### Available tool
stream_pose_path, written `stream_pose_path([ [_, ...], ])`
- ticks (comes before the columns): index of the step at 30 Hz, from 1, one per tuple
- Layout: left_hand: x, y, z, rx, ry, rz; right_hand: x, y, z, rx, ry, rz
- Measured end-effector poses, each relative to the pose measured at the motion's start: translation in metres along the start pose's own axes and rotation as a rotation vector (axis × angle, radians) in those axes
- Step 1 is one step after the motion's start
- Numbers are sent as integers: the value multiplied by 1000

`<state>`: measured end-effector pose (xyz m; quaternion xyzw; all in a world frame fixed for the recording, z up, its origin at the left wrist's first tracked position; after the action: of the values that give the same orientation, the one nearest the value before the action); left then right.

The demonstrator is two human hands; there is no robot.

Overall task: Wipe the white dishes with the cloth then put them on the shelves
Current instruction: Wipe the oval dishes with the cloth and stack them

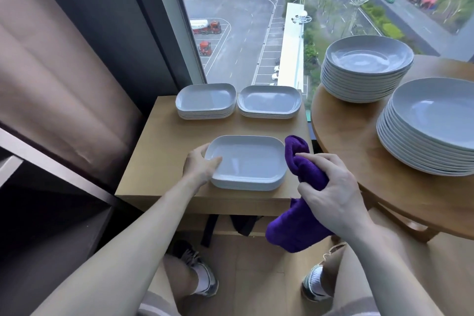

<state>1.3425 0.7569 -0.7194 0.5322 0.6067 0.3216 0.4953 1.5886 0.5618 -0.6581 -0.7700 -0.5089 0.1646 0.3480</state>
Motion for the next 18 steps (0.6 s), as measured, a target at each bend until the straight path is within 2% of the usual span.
stream_pose_path([
  [4,14,12,-3,232,93,23,8,4,5,2,-8,4],
  [8,36,45,18,258,81,142,22,8,7,32,2,28],
  [11,63,63,46,155,36,34,35,8,7,32,12,35],
  [15,100,77,85,199,-4,-53,53,10,2,17,14,32],
  [18,125,78,104,139,-15,-98,65,15,-6,2,34,38],
])
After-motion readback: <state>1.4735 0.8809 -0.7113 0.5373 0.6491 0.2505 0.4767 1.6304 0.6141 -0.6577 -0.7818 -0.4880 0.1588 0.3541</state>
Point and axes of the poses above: each hand's wrist, its own x-axis towards the middle knuckle, its own z-axis out of the palm, y = z × x, the point moved 5 cm from there along x, towards the middle knuckle, and after that the axes turned 15 degrees about -x, right-handed, at the moved point
